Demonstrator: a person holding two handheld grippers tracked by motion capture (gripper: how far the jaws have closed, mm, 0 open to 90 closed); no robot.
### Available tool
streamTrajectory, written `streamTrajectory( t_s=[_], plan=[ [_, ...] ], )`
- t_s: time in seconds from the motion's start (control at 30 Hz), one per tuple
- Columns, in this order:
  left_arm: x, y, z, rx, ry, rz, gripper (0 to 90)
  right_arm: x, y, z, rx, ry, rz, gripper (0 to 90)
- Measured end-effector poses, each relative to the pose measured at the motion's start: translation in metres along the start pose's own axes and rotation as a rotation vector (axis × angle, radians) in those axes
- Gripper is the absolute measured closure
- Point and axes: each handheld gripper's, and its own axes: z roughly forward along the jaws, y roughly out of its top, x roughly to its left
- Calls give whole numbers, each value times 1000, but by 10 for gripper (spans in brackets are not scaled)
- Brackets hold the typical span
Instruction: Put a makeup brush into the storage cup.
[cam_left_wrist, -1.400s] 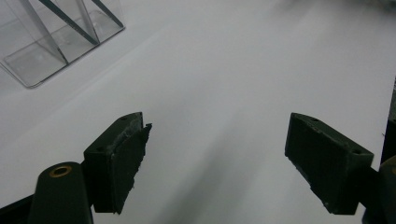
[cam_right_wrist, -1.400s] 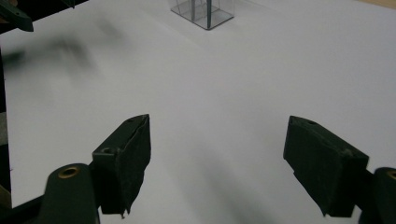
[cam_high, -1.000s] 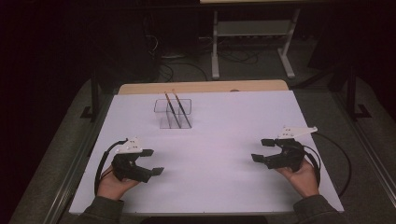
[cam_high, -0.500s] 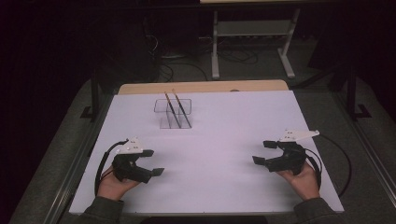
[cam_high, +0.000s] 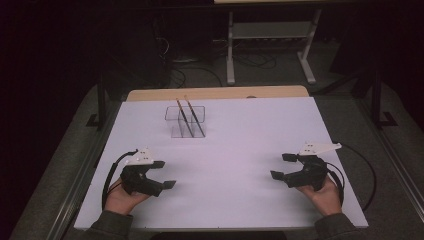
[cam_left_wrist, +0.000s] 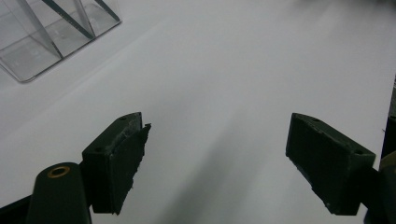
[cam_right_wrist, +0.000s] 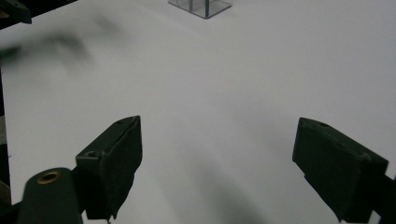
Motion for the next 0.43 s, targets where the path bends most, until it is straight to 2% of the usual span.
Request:
streamTrajectory(
  t_s=[0.43],
  plan=[
    [2, -1, -2, -4, 0, -1, 188, 5, -4, 2, 14, -10, -26, 148]
  ],
)
